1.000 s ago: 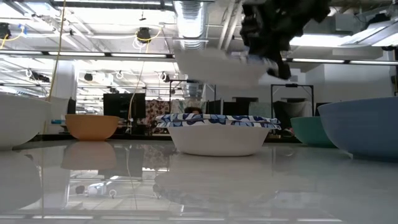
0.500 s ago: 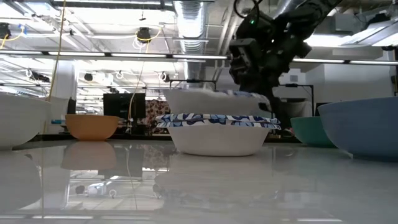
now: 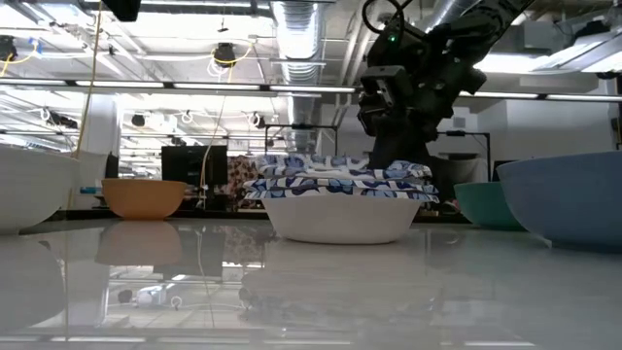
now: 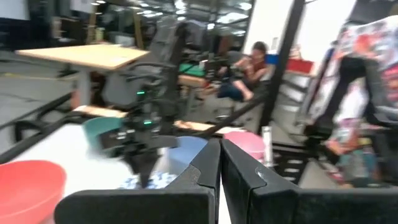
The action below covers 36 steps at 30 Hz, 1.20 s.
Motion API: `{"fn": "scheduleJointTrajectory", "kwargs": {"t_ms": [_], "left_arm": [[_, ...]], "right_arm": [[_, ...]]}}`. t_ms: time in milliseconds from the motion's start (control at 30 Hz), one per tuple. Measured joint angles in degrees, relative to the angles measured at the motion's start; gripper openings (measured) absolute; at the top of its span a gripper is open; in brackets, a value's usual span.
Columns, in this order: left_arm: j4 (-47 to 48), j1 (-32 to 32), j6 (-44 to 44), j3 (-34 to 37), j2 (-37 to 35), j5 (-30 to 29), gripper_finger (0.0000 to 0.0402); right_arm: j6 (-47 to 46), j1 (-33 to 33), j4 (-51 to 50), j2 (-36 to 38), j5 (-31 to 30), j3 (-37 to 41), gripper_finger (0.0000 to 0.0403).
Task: Nest bowls inside each other
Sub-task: Stack the bottom white pattern bowl into the top white pattern bowl
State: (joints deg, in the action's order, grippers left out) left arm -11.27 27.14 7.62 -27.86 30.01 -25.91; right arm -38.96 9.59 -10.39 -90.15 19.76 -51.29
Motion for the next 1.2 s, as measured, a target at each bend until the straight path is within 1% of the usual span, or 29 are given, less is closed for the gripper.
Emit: {"fn": "scheduleJointTrajectory", "kwargs": {"t_ms": [100, 200, 467, 667, 833, 1033, 1200], "left_arm": [[1.38, 0.00, -1.02, 0.00, -0.04, -2.25, 0.0003], [2.36, 0.00, -1.84, 0.00, 0.01, -3.93, 0.0015], [4.68, 0.00, -5.74, 0.00, -0.04, -9.15, 0.0068], [8.79, 0.00, -4.76, 0.00, -0.04, -15.00, 0.0102], [12.37, -0.02, -2.99, 0.00, -0.02, -18.67, 0.0114], [14.78, -0.01, -1.13, 0.00, -0.02, -19.45, 0.0115], [15.67, -0.01, -0.43, 0.00, -0.02, -20.63, 0.0115]], "right_arm": [[0.49, -0.91, -0.82, -0.02, 0.05, 0.00, 0.0077], [1.95, -1.66, -2.62, -0.02, 0.07, -0.02, 0.0092], [3.04, -2.10, -2.91, -0.02, 0.71, -0.02, 0.0135], [3.02, -2.10, -4.50, -0.02, 1.34, -0.02, 0.0161], [2.99, -2.08, -5.61, -0.02, 1.28, -0.02, 0.0166], [1.27, -2.01, -5.68, 0.04, 1.06, -0.07, 0.0166], [0.99, -2.01, -6.09, 1.54, 0.66, -0.07, 0.0166]]}}
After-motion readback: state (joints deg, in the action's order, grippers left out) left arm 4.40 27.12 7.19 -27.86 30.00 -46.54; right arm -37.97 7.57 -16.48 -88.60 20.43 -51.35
